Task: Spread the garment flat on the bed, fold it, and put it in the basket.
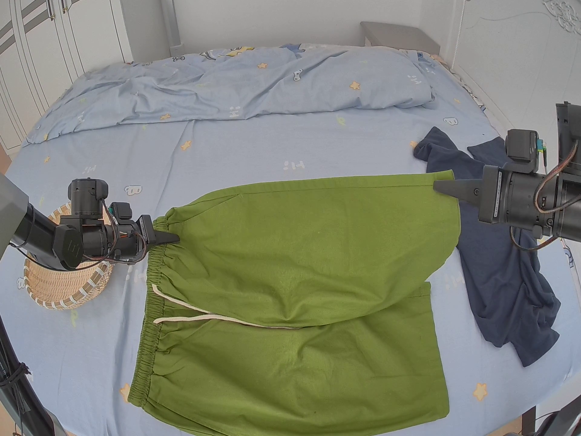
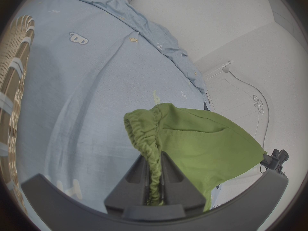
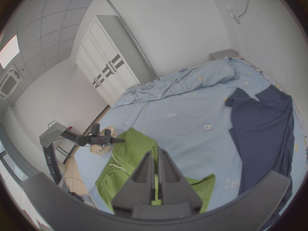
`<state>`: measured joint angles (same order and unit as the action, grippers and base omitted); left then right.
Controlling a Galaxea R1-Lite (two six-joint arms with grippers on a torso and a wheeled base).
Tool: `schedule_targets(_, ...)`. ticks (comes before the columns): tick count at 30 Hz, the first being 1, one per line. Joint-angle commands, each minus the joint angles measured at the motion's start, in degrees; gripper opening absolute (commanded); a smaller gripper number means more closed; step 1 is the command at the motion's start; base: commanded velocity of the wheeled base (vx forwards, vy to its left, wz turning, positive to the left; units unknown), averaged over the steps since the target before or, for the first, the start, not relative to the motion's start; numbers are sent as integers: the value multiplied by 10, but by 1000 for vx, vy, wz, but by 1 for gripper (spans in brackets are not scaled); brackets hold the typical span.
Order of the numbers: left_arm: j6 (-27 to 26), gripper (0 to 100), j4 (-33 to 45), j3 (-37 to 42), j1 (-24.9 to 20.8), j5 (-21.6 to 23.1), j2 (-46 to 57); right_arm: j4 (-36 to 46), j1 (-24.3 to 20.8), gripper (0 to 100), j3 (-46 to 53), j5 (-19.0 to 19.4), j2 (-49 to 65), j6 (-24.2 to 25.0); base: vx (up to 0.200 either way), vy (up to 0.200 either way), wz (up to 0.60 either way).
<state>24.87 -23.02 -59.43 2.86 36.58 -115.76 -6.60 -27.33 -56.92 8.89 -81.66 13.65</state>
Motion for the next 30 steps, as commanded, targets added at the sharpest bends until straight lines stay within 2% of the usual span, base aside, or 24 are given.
schedule_targets(1,0,0,0,1,0,0,1,-3,38,0,16,3,-13,7,0,0,0)
schedule_targets(4,0,0,-6,2,0,0,1,-21,64,0,13,17,-44,10,0,0,0)
schedule_targets(9,2,0,-31,12,1,-1,0,-109,123,0,6,77,-105,16,0,0,0)
schedule_targets(13,4,0,-55,21,1,-1,0,-139,141,0,-8,93,-145,18,0,0,0)
schedule_targets(14,4,0,-83,31,1,-1,0,-153,150,0,-33,103,-178,18,0,0,0)
schedule_targets(20,11,0,-127,41,2,-1,-10,-157,159,0,-106,133,-250,16,0,0,0)
schedule_targets(30,11,0,-137,38,14,-1,-15,-156,156,0,-231,135,-355,13,0,0,0)
